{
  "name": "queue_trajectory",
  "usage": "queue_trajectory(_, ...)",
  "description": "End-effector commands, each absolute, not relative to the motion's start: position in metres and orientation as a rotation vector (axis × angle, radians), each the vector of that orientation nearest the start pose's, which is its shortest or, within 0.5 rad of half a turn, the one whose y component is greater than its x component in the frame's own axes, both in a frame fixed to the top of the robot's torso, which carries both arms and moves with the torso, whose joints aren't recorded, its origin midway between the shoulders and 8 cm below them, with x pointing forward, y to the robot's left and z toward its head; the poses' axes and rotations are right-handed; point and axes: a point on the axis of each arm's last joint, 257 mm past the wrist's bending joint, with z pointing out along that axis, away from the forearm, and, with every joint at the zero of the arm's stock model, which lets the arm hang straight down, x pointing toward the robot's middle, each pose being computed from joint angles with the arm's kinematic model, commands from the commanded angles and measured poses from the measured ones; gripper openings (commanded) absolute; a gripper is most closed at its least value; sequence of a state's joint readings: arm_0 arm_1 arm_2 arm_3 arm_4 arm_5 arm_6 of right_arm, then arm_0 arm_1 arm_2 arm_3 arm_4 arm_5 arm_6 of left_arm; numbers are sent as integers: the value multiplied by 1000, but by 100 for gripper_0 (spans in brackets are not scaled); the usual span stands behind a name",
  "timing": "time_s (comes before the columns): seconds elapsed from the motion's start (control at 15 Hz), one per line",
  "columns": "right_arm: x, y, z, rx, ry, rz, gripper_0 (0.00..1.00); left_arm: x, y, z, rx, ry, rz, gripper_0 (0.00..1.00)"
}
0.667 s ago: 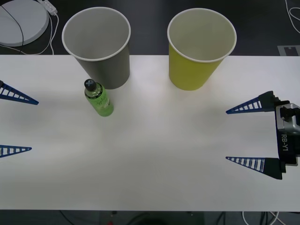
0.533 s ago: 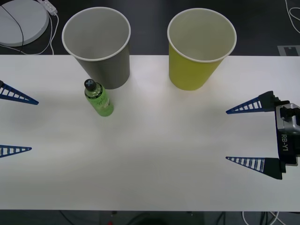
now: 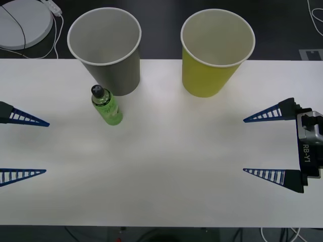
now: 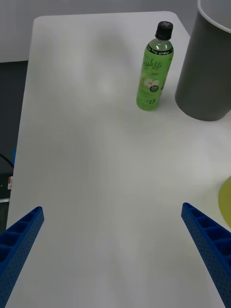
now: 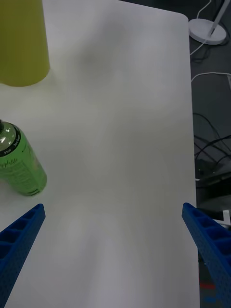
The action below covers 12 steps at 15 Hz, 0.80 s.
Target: Put the can into the green bin and the plastic bottle into the gray bin
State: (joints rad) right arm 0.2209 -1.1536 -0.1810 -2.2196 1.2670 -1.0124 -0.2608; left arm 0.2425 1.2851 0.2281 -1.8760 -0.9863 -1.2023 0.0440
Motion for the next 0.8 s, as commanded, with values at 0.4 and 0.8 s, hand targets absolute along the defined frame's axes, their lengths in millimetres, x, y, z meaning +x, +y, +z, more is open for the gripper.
queue_trajectory(0.4, 322, -197, -129, -1590, 1487, 349, 100, 367, 297, -147, 1286, 1649, -398, 100)
queue_trajectory(0.8, 322, -197, -129, -1590, 1487, 349, 100, 389, 280, -162, 1143, 1631, -388, 100)
